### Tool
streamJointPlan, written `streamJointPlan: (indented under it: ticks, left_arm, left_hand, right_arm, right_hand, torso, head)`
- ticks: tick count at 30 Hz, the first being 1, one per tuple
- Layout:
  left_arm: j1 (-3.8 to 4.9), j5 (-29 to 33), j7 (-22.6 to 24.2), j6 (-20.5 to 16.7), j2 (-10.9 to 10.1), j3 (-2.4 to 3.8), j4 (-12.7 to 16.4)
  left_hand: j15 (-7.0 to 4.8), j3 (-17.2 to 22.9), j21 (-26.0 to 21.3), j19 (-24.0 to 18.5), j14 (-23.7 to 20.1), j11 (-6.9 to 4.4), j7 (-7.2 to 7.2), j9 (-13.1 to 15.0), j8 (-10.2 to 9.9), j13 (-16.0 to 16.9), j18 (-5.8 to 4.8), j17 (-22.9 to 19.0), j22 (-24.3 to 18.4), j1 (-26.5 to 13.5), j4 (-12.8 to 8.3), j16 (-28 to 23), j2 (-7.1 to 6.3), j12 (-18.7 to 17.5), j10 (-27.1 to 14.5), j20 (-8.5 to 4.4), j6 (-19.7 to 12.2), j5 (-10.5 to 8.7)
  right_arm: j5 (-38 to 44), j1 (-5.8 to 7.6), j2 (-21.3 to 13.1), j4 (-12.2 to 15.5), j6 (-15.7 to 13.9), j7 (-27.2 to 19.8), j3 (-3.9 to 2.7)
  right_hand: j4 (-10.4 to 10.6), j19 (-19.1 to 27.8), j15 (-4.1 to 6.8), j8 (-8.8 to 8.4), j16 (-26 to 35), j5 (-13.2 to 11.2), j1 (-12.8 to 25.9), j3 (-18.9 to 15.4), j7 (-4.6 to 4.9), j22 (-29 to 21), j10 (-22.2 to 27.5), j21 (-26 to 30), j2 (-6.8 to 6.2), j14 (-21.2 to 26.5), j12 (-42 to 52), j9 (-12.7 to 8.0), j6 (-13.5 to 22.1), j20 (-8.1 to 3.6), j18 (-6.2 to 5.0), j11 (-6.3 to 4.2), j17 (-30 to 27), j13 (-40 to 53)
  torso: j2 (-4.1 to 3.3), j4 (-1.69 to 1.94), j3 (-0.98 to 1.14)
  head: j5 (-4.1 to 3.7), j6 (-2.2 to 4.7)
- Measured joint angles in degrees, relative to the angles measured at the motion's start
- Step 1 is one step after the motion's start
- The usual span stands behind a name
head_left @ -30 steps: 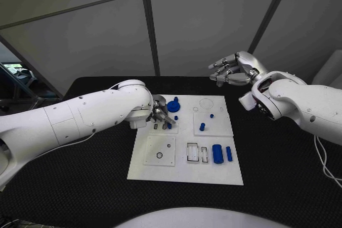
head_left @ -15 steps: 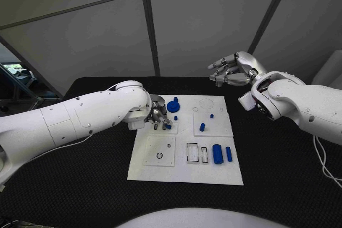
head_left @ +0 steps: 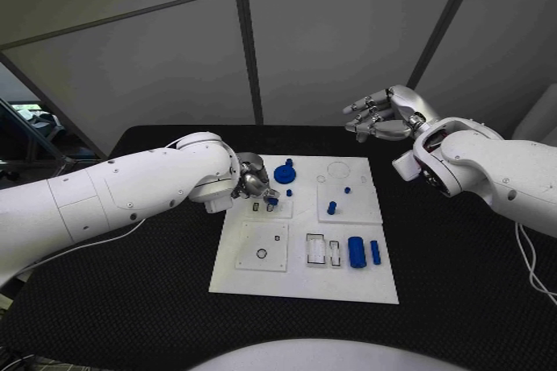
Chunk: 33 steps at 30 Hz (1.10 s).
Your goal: Assemble the parts on the task board
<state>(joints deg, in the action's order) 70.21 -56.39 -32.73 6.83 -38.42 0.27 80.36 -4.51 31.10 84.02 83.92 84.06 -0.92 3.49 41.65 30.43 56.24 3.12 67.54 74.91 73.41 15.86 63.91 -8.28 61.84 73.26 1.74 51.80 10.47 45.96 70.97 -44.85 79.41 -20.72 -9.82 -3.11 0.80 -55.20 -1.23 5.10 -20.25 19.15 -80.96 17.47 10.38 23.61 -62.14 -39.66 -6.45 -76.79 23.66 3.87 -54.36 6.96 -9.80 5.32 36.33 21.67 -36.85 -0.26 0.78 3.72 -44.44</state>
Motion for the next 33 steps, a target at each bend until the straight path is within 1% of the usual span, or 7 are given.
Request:
streamJointPlan:
  ticks: [10,21,25,28,29,32,33]
  left_arm:
    - [-0.05,-0.1,-0.5,-2.9,-1.1,-0.10,1.2]
    - [-0.63,-2.9,-1.3,-5.6,-1.1,-1.02,1.9]
    - [-0.82,-4.2,-1.5,-6.4,-1.0,-1.29,1.8]
    - [-0.97,-5.2,-1.6,-6.6,-0.8,-1.46,1.7]
    - [-1.04,-5.5,-1.7,-6.7,-0.8,-1.51,1.7]
    - [-1.25,-6.5,-1.7,-6.7,-0.6,-1.58,1.7]
    - [-1.30,-6.8,-1.7,-6.7,-0.6,-1.59,1.7]
  left_hand:
    - [0.00,0.3,0.0,0.0,0.0,-0.09,-0.22,0.5,0.3,1.3,0.01,0.0,0.0,-0.8,-0.3,0.0,-0.32,1.2,0.9,0.00,-0.2,-0.14]
    - [0.01,1.2,0.0,0.0,0.0,-0.05,-0.01,0.9,0.7,2.1,0.00,0.0,0.0,-1.4,-0.9,0.0,-0.45,2.0,1.3,0.00,-0.4,-0.16]
    - [0.01,1.2,0.0,0.0,0.0,-0.10,-0.02,1.1,0.9,2.3,0.00,0.0,0.0,-1.4,-0.9,0.0,-0.45,2.2,1.3,0.00,-0.4,-0.17]
    - [0.01,1.2,0.0,0.0,0.0,-0.10,-0.21,1.1,0.9,2.3,0.00,0.0,0.0,-1.4,-0.9,0.0,-0.45,2.3,1.3,0.00,-0.6,-0.19]
    - [0.01,1.2,0.0,0.0,0.0,-0.10,-0.21,1.1,0.9,2.3,0.00,0.0,0.0,-1.4,-0.9,0.0,-0.45,2.3,1.3,0.00,-0.6,-0.19]
    - [0.01,1.2,0.0,0.0,0.0,-0.10,-0.22,1.1,0.9,2.3,0.00,0.0,0.0,-1.8,-0.9,0.0,-0.49,2.3,1.3,0.01,-0.6,-0.36]
    - [0.01,2.0,0.0,0.0,0.0,-0.11,-0.22,1.1,0.9,2.3,0.01,0.0,0.0,-2.0,-1.7,0.0,-0.52,2.3,1.3,0.00,-0.6,-0.37]
  right_arm:
    - [0.0,0.00,-0.1,0.0,0.2,0.0,0.00]
    - [0.0,0.00,-0.3,0.2,0.2,0.0,0.00]
    - [0.0,0.00,-0.3,0.3,0.2,-0.1,0.00]
    - [0.0,0.00,-0.3,0.3,0.2,-0.2,0.01]
    - [0.0,0.00,-0.3,0.3,0.2,-0.2,0.01]
    - [0.0,0.00,-0.3,0.3,0.2,-0.3,0.01]
    - [0.0,0.00,-0.3,0.3,0.2,-0.3,0.01]
  right_hand:
    - [0.0,0.0,0.00,0.00,0.5,0.3,0.0,0.0,0.00,0.0,0.0,0.0,0.00,0.0,-0.2,0.0,0.0,0.00,0.00,0.00,0.1,-0.1]
    - [0.0,0.2,0.00,0.00,0.7,0.3,0.0,0.0,0.00,0.0,0.0,0.0,0.00,0.0,-0.2,0.0,0.0,0.21,0.00,0.00,0.1,-0.2]
    - [0.0,0.5,0.00,0.00,1.4,0.3,0.0,0.0,0.00,-0.1,0.3,0.5,0.00,0.0,-0.7,0.0,0.0,0.51,0.00,0.35,0.2,-0.7]
    - [0.0,1.0,-0.54,0.00,2.5,0.3,0.0,0.0,0.02,-0.3,0.9,1.1,0.00,0.5,-1.6,0.0,0.0,0.71,0.00,0.81,0.2,-1.5]
    - [0.0,1.5,-0.67,0.00,2.9,0.3,0.0,0.0,0.38,-0.4,1.3,1.4,0.01,0.7,-2.0,0.0,0.1,0.84,0.00,0.85,0.2,-1.9]
    - [-0.2,1.7,-0.82,0.00,3.8,0.3,0.5,0.2,0.49,-0.6,1.5,1.7,0.07,1.3,-2.8,0.0,0.2,1.12,0.00,1.03,0.1,-3.0]
    - [-0.2,1.7,-0.82,0.00,3.8,0.3,0.5,0.2,0.49,-0.6,1.5,1.7,0.07,1.3,-2.9,0.0,0.2,1.12,0.00,1.03,0.1,-3.2]
  torso:
    - [0.04,0.00,-0.03]
    - [-0.03,-0.06,-0.08]
    - [-0.06,-0.09,-0.07]
    - [-0.07,-0.11,-0.04]
    - [-0.06,-0.11,-0.04]
    - [-0.06,-0.11,-0.04]
    - [-0.07,-0.11,-0.04]
  head:
    - [0.10,-0.24]
    - [0.20,-0.59]
    - [0.40,-0.75]
    - [0.43,-0.90]
    - [0.44,-0.92]
    - [0.44,-0.93]
    - [0.49,-0.93]
